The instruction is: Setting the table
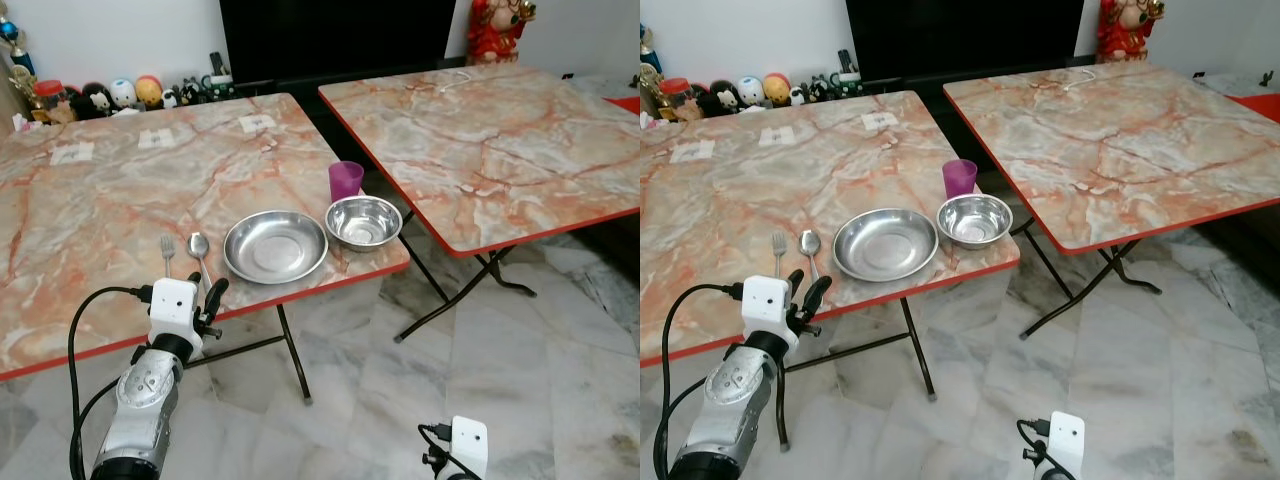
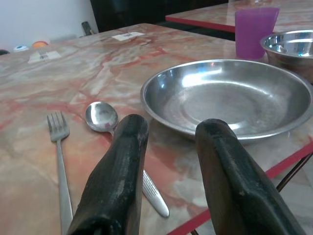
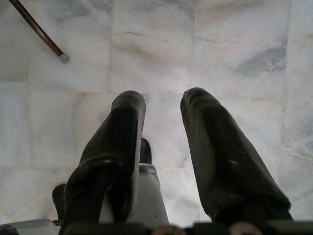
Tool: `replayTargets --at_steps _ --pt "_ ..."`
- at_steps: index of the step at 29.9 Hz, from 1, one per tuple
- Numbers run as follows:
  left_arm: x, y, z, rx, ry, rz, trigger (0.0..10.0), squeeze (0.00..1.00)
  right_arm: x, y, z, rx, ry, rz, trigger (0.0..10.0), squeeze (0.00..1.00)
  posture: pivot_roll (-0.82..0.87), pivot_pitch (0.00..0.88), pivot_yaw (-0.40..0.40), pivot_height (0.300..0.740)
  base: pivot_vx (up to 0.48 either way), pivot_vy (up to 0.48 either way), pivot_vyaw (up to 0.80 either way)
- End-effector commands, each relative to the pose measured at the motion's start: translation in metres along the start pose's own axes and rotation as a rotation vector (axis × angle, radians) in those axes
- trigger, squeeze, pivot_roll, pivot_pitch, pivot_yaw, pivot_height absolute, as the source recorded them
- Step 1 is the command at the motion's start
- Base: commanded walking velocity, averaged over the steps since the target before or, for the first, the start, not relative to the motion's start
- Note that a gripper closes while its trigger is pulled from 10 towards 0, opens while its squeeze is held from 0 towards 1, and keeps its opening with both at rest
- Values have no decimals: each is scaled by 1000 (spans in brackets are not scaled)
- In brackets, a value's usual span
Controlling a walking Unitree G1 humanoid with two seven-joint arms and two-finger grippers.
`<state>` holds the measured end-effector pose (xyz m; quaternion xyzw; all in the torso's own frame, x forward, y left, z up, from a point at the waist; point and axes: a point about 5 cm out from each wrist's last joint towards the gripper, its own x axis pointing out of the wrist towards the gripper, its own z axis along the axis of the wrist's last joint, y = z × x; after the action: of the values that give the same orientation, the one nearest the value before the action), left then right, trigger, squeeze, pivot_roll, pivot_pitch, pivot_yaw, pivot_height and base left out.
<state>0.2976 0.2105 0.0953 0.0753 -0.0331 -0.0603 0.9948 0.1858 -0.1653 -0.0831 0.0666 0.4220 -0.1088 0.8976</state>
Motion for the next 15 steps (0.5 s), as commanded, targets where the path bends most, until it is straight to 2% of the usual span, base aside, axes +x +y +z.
replayTargets --at_steps 1,15 --pt "5 -1 9 2 -24 -9 10000 0 1 2 3 -9 -1 9 10000 0 -44 0 -10 740 285 0 0" --pt "8 -3 12 -8 -30 -16 10000 0 1 3 4 -17 1 21 10000 0 -43 0 -6 740 313 0 0"
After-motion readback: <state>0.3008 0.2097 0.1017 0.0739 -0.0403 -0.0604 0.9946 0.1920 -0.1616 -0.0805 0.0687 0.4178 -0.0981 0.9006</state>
